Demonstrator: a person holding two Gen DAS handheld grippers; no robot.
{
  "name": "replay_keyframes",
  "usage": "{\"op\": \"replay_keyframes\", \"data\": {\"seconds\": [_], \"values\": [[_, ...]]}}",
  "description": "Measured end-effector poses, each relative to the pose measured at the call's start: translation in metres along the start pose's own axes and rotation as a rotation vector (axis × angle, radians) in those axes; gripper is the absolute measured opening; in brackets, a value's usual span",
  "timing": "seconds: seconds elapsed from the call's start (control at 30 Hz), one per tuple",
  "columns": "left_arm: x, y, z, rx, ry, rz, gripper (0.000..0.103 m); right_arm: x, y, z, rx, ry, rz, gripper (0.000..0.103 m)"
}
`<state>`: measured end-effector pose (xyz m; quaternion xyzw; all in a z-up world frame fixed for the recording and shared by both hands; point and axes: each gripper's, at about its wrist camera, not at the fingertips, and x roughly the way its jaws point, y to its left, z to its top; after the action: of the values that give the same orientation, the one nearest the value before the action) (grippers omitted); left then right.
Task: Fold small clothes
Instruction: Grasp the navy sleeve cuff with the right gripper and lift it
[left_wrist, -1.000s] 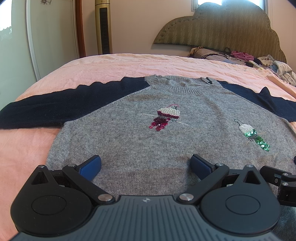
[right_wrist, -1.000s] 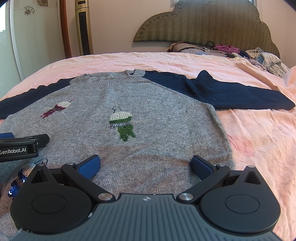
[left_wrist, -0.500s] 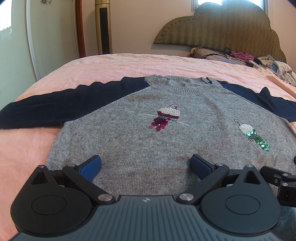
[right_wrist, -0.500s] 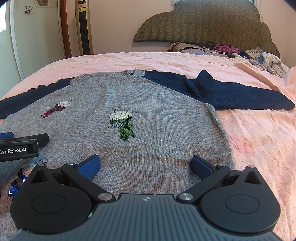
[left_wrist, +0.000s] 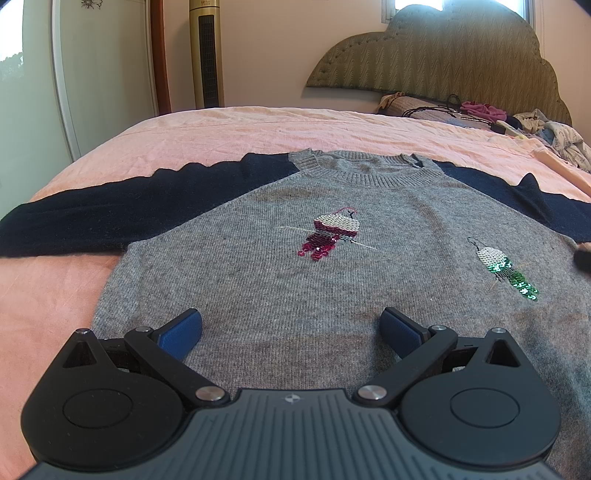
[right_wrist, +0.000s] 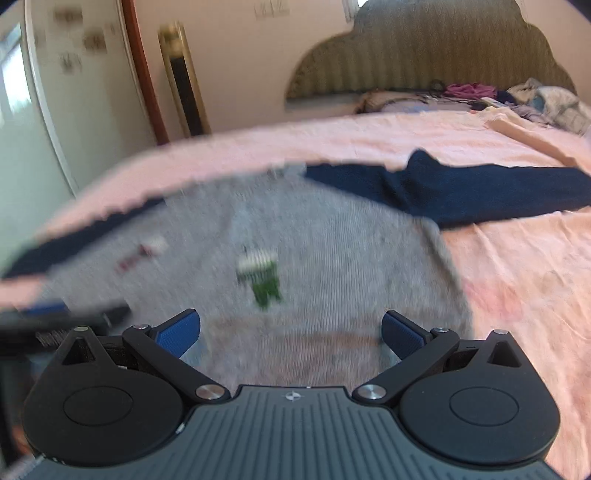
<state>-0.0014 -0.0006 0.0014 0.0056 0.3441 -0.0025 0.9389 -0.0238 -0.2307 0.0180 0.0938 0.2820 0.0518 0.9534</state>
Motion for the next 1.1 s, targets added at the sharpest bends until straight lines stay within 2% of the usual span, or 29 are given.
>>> {"op": "replay_keyframes", "data": {"seconds": [0.07,0.13,0.2,0.3,0.43,0.5,0.57,0.77,0.8,0.83,0.87,0.93,1.03,1.1], "values": [[0.0,0.0,0.0,0.0,0.0,0.0,0.103,0.0,-0.018,0.022,-0.049,-0.049,-0.144,0.103],[0.0,0.0,0.0,0.0,0.0,0.0,0.103,0.006,-0.039,0.044,-0.095,-0.069,-0.251,0.103],[0.0,0.0,0.0,0.0,0.0,0.0,0.103,0.017,-0.081,0.067,-0.066,-0.059,-0.289,0.103],[0.0,0.0,0.0,0.0,0.0,0.0,0.103,0.041,-0.155,0.096,0.101,-0.01,-0.365,0.103],[0.0,0.0,0.0,0.0,0.0,0.0,0.103,0.057,-0.253,0.104,0.453,-0.022,-0.437,0.099],[0.0,0.0,0.0,0.0,0.0,0.0,0.103,0.057,-0.286,0.098,0.588,-0.04,-0.434,0.096],[0.0,0.0,0.0,0.0,0.0,0.0,0.103,0.055,-0.311,0.089,0.684,-0.076,-0.389,0.093],[0.0,0.0,0.0,-0.001,0.0,0.0,0.103,0.07,-0.345,0.08,0.756,-0.143,-0.29,0.085],[0.0,0.0,0.0,-0.001,0.0,0.0,0.103,0.074,-0.35,0.082,0.759,-0.151,-0.285,0.078],[0.0,0.0,0.0,-0.001,0.0,0.0,0.103,0.077,-0.353,0.083,0.756,-0.149,-0.281,0.064],[0.0,0.0,0.0,-0.001,0.0,0.0,0.103,0.081,-0.355,0.083,0.756,-0.14,-0.276,0.055],[0.0,0.0,0.0,-0.001,0.0,-0.001,0.103,0.083,-0.356,0.083,0.754,-0.123,-0.286,0.018],[0.002,0.0,0.0,-0.004,-0.001,-0.004,0.103,0.07,-0.339,0.088,0.728,-0.157,-0.257,0.015],[0.002,-0.002,0.002,-0.003,-0.001,-0.005,0.103,0.061,-0.31,0.1,0.666,-0.178,-0.186,0.015]]}}
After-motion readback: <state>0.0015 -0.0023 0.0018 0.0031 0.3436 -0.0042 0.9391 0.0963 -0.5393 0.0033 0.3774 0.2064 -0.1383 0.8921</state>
